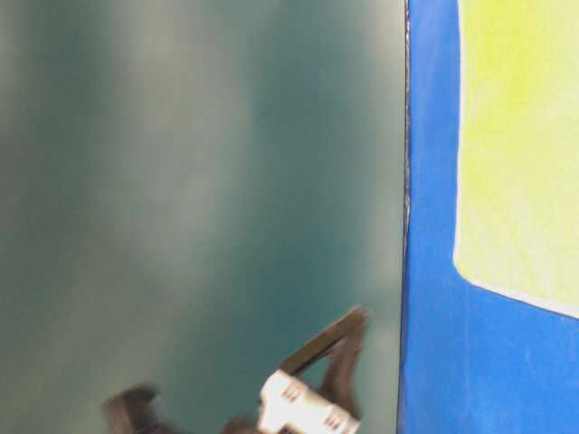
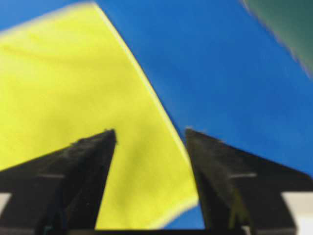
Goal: Fold the yellow towel.
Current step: 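Move both grippers to the towel's top corners and pinch them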
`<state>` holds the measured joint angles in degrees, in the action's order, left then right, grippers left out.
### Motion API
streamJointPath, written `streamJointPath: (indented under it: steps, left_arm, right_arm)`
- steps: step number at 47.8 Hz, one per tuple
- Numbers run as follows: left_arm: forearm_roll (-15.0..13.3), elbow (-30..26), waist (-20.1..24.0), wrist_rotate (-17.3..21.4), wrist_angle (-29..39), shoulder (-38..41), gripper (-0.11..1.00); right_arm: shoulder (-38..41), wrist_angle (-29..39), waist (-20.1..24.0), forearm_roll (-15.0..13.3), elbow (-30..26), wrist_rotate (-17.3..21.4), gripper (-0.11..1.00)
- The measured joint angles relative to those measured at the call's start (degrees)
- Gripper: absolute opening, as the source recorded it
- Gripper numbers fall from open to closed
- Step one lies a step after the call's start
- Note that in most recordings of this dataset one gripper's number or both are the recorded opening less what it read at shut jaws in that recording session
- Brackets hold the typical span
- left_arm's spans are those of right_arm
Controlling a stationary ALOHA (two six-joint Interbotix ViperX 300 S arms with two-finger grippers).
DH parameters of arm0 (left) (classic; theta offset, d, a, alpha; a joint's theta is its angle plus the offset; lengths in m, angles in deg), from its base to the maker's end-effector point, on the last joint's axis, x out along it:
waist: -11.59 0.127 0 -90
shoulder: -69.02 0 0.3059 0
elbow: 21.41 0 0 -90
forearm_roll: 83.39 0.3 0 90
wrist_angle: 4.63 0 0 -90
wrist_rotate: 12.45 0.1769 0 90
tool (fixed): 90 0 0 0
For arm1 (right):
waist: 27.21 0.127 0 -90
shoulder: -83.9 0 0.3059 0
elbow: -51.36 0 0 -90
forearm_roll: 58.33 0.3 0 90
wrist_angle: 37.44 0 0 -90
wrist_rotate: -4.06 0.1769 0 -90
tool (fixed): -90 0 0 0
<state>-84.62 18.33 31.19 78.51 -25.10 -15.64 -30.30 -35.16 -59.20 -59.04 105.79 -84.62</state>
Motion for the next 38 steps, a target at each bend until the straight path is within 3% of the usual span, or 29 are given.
streamJointPath:
  steps: [12,28,34,38]
  left_arm:
    - [0.09,-6.94,3.34,2.55,0.09,13.01,0.85]
    - [0.0,-14.68,4.92,3.16,-0.44,25.4,0.84]
    - [0.0,-15.91,5.54,3.08,-0.18,26.89,0.8]
    - [0.0,-16.0,5.45,3.08,0.35,26.89,0.68]
  right_arm:
    - [13.1,-0.53,-4.04,-2.2,-1.23,0.0,0.56]
    - [27.51,-6.77,-6.15,-2.46,-2.55,0.18,0.56]
    - [29.71,-7.47,-6.15,-2.55,-3.34,0.18,0.56]
    - [29.97,-8.0,-6.24,-2.55,-3.69,0.18,0.53]
